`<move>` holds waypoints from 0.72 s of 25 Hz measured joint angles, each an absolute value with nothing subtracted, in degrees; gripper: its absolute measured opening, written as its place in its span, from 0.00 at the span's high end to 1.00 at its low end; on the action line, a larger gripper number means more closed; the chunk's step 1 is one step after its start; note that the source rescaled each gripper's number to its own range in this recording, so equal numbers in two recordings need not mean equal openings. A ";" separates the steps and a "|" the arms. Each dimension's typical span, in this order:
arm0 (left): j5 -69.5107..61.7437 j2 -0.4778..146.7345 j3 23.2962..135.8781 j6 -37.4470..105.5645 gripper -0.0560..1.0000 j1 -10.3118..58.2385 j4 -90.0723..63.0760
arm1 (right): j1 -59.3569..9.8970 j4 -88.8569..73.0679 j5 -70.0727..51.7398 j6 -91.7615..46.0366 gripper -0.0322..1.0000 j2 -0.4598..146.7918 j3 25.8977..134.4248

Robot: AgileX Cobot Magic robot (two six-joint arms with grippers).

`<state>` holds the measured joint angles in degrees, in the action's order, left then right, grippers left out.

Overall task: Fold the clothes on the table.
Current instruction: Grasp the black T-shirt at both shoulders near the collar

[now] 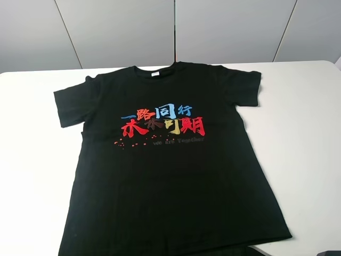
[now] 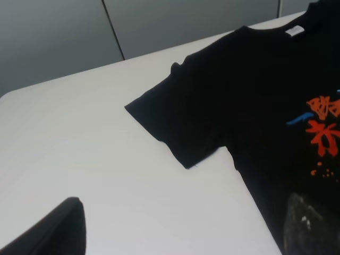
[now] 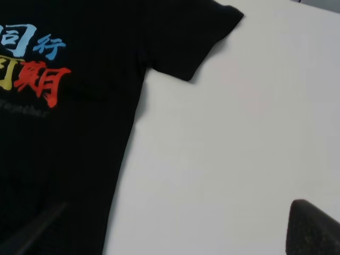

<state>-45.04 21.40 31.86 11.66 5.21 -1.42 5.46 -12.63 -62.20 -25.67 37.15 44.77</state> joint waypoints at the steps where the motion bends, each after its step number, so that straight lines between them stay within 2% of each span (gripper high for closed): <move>1: -44.74 22.80 31.86 12.42 0.03 5.80 -1.42 | 5.46 -13.48 -62.06 -26.39 0.06 40.06 45.94; 12: -36.49 43.08 33.21 16.74 0.03 9.13 -1.52 | 5.46 -27.79 -61.54 -41.48 0.06 65.99 58.02; 18: -33.26 54.57 37.41 19.43 0.03 14.52 -1.42 | 5.46 -32.98 -61.08 -46.75 0.06 77.89 62.92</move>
